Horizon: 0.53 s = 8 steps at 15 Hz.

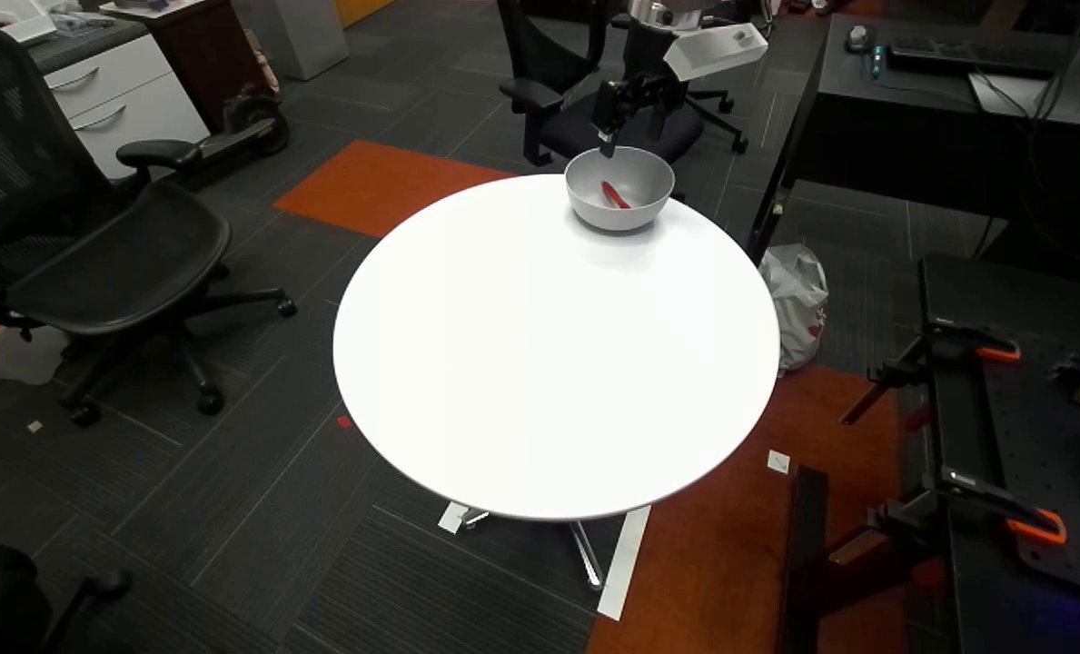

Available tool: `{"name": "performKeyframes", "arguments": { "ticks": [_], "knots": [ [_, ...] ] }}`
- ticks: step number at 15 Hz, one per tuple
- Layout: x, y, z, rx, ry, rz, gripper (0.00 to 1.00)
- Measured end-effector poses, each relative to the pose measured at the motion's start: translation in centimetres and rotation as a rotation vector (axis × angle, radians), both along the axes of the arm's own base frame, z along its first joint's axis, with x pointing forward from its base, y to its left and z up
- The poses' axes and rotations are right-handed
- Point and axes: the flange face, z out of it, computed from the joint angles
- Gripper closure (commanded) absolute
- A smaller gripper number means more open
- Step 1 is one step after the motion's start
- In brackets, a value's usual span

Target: Remove the pen from the bowl and place it on the table

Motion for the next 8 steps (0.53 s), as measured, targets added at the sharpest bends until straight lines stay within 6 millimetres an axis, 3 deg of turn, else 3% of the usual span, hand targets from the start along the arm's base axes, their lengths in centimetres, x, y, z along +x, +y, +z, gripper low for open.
{"name": "performKeyframes", "arguments": {
  "ticks": [8],
  "knots": [
    [1.9, -0.3, -4.4, 0.009, 0.031, -0.041, 0.0]
  ]
}}
